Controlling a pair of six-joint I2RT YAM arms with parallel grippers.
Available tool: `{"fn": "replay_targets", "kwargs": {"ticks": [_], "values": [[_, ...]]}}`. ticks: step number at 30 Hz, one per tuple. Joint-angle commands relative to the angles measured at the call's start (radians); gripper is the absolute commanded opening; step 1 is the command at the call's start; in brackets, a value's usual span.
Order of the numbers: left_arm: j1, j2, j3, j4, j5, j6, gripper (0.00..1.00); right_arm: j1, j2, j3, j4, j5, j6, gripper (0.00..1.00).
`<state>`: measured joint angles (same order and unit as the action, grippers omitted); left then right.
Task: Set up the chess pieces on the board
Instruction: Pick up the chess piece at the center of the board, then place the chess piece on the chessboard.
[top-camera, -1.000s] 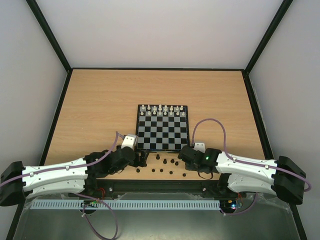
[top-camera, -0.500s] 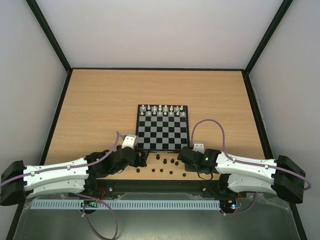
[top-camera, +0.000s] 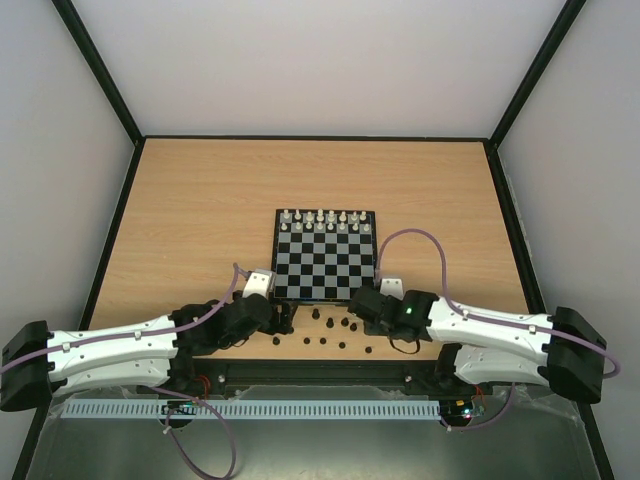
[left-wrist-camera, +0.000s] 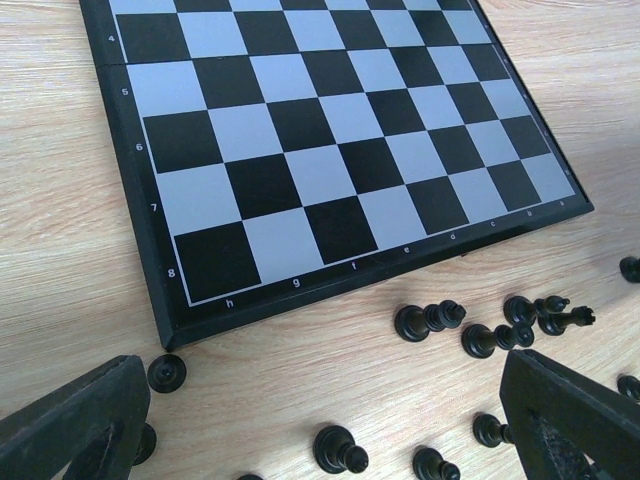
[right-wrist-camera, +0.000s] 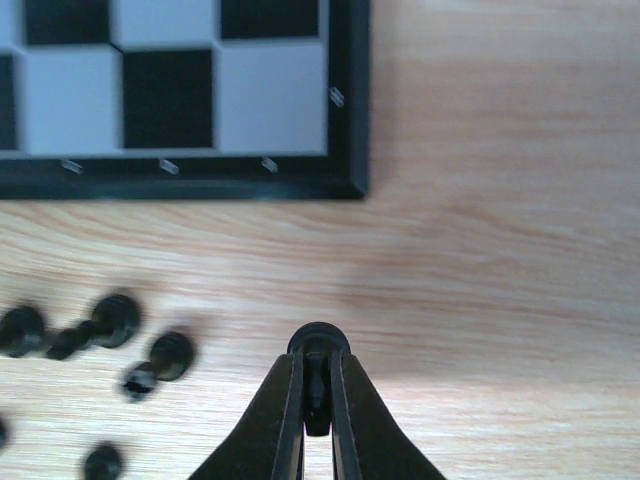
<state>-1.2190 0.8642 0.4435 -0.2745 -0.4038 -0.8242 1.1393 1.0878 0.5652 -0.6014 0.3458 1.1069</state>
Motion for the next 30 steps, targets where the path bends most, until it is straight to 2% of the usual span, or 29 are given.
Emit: {"fn": "replay_targets", "kwargs": {"ticks": [1,6,15,30], "values": [[-0.010,-0.004,-0.009,-0.029,-0.032,-0.013,0.99,0.003,0.021,0.117,-0.101,0.089,-0.040,0.05],[-0.010,-0.018,-0.014,-0.029,-0.029,-0.016,0.99,-0.055,0.092,0.229,-0.112,0.097,-0.136,0.05],[-0.010,-0.050,-0.021,-0.048,-0.027,-0.022,0.99,-0.229,0.248,0.310,-0.037,0.018,-0.347,0.05],[-0.010,-0.076,-0.033,-0.070,-0.025,-0.035,0.99,-0.350,0.372,0.328,0.056,-0.086,-0.466,0.05]]}}
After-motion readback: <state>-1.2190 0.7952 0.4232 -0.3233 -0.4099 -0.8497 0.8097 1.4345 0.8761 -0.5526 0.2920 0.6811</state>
